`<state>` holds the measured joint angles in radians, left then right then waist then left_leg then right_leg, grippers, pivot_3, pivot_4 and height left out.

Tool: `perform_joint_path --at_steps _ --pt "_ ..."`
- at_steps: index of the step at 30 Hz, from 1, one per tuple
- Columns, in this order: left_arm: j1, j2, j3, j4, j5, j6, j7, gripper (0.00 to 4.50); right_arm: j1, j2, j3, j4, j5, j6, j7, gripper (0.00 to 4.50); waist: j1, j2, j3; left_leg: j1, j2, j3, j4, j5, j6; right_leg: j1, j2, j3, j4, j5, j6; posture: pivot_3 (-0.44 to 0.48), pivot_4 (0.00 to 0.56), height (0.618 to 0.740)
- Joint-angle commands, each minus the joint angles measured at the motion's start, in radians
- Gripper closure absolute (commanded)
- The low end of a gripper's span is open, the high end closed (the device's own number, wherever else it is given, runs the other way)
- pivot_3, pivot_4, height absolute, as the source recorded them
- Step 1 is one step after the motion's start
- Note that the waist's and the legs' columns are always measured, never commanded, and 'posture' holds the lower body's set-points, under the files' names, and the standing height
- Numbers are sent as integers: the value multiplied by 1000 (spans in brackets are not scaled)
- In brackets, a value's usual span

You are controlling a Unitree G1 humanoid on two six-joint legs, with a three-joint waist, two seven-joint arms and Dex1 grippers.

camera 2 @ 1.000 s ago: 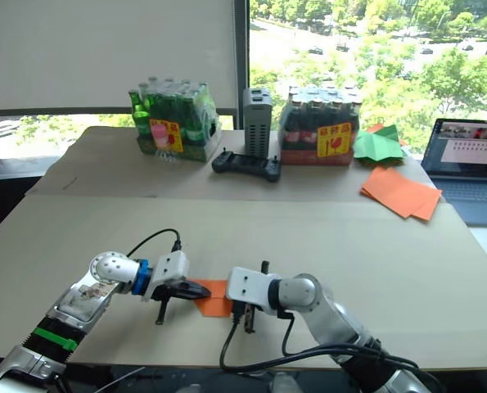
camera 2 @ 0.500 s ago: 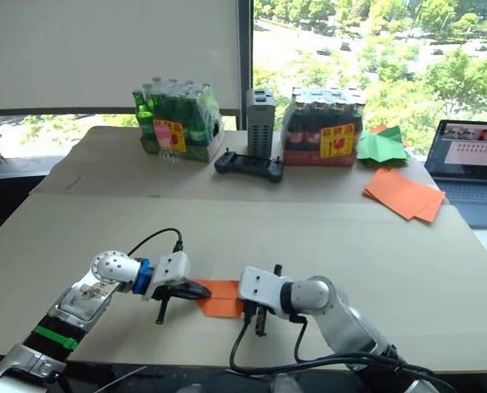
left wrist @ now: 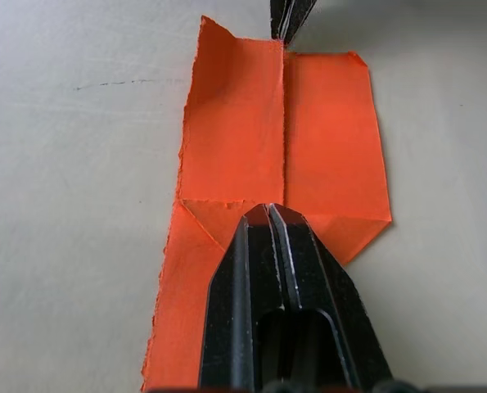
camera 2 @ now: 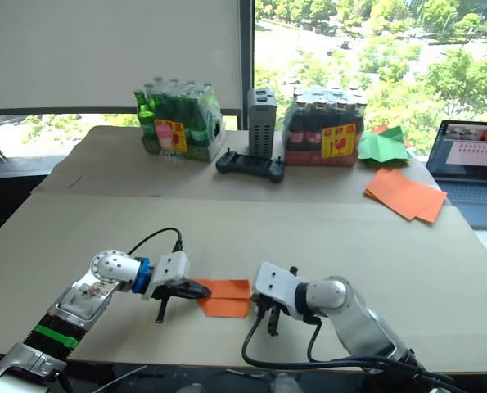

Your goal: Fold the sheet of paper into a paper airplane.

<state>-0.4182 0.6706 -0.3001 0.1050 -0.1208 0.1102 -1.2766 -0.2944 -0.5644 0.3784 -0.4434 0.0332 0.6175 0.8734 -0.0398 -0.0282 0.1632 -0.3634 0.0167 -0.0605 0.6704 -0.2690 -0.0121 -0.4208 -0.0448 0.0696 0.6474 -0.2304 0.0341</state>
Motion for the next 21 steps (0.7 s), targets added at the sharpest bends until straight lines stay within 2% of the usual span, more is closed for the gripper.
perform_joint_path --at_steps 1,5,12,16,21 --pt "4 -4 -24 13 31 11 5 4500 -54 46 -28 -64 56 8 -9 4471 -4 0 0 0 0 0 0 0 0 0 0 0 0 0 0 0 150 733" --pt "-4 -18 -29 5 28 19 5 4500 -80 71 13 -31 32 5 -30 4471 -3 0 0 0 0 0 0 0 0 0 0 0 0 0 0 0 150 733" --pt "-1 -28 -32 -14 25 28 7 4500 -79 20 54 78 -53 -3 -61 4471 -2 0 0 -1 0 0 0 0 0 -1 0 0 0 1 -1 0 150 733" --pt "0 -25 -31 -12 26 27 5 4500 -49 -49 -6 55 -24 -14 -27 4471 -1 0 0 -1 0 0 0 0 0 -1 0 0 0 1 -1 0 150 733" --pt "-2 -25 -33 -9 27 24 3 4500 -24 -77 -64 -37 74 -14 30 4471 -3 0 0 -2 0 0 0 0 0 -1 0 0 0 1 -1 0 150 733"
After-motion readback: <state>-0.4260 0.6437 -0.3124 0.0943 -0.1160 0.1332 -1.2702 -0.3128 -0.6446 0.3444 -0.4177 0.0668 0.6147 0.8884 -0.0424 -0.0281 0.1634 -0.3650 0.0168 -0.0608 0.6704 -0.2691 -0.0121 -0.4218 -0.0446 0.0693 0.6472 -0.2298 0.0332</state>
